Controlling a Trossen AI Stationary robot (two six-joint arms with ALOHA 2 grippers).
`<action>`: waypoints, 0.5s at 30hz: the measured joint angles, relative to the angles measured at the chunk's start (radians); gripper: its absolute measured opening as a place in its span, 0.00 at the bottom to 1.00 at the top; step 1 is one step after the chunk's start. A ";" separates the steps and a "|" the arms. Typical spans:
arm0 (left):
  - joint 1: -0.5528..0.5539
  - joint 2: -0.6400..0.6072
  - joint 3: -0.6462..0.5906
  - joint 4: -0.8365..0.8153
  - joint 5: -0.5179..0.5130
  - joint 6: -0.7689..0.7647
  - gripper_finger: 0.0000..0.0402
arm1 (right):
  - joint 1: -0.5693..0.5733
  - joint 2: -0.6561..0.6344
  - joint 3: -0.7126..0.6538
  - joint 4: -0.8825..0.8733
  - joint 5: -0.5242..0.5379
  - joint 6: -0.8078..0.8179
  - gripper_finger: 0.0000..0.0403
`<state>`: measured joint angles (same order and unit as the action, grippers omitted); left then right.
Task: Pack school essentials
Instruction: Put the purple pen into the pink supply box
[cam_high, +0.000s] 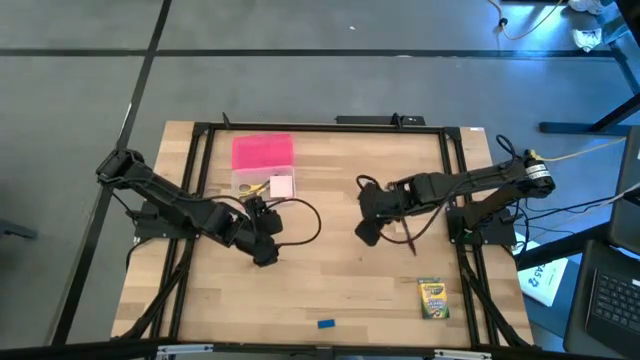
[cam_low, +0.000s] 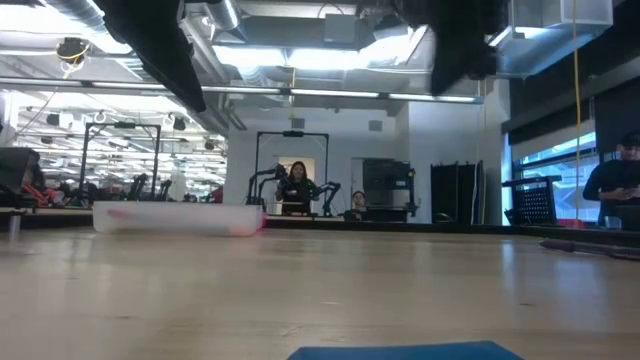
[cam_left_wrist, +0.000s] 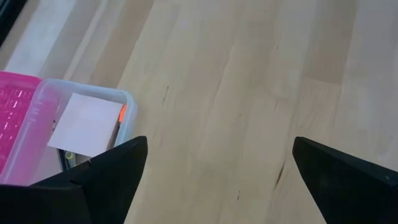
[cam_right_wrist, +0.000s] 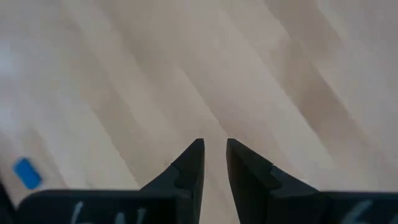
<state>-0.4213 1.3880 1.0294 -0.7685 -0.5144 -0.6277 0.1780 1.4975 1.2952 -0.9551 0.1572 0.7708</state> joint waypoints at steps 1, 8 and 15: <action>0.000 0.000 0.000 0.000 0.000 -0.001 0.99 | 0.005 0.000 -0.002 -0.049 0.000 0.049 0.18; 0.000 0.000 0.000 0.002 -0.001 -0.002 0.99 | 0.044 0.001 -0.009 -0.273 -0.024 0.288 0.18; 0.000 0.000 0.000 0.018 -0.001 -0.002 0.99 | 0.125 0.001 -0.009 -0.331 -0.108 0.415 0.18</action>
<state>-0.4213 1.3880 1.0294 -0.7502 -0.5152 -0.6296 0.3027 1.4982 1.2858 -1.2858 0.0488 1.1860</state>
